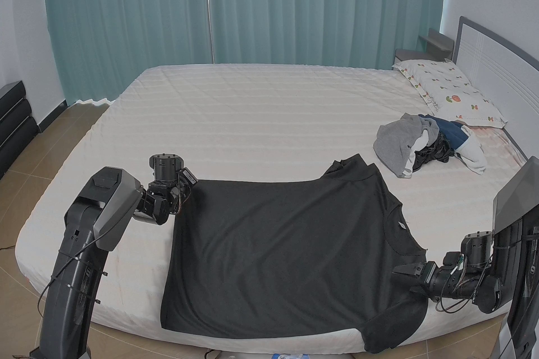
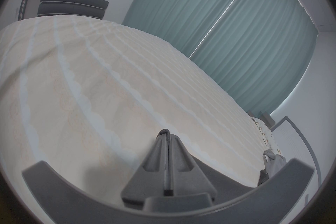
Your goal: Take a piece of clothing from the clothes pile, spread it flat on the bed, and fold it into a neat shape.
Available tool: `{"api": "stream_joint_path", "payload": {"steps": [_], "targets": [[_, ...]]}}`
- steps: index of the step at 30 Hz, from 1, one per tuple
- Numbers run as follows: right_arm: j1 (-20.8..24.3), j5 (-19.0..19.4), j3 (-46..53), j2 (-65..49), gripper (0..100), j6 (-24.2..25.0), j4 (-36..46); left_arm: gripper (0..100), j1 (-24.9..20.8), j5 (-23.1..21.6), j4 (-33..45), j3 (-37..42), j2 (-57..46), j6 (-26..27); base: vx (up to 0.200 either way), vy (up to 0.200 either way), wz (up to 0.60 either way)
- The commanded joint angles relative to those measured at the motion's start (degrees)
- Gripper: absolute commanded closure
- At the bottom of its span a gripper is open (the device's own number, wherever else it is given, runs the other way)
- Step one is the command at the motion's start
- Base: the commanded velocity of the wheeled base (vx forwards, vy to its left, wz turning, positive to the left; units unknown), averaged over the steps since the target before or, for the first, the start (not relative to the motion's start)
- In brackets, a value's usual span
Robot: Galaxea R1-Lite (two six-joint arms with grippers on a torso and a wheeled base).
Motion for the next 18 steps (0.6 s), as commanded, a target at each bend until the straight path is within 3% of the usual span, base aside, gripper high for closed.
{"api": "stream_joint_path", "payload": {"steps": [1,18], "targets": [[0.03,0.0,0.01,0.09,0,0.01,-0.58,100,0.74,0.08,0.04,-1.61,1.24,-0.02,0.0,0.0,0.0],[0.03,0.0,0.01,0.09,0,0.01,-0.58,100,1.27,0.17,0.57,-4.59,2.56,-0.02,0.0,0.0,0.0]]}}
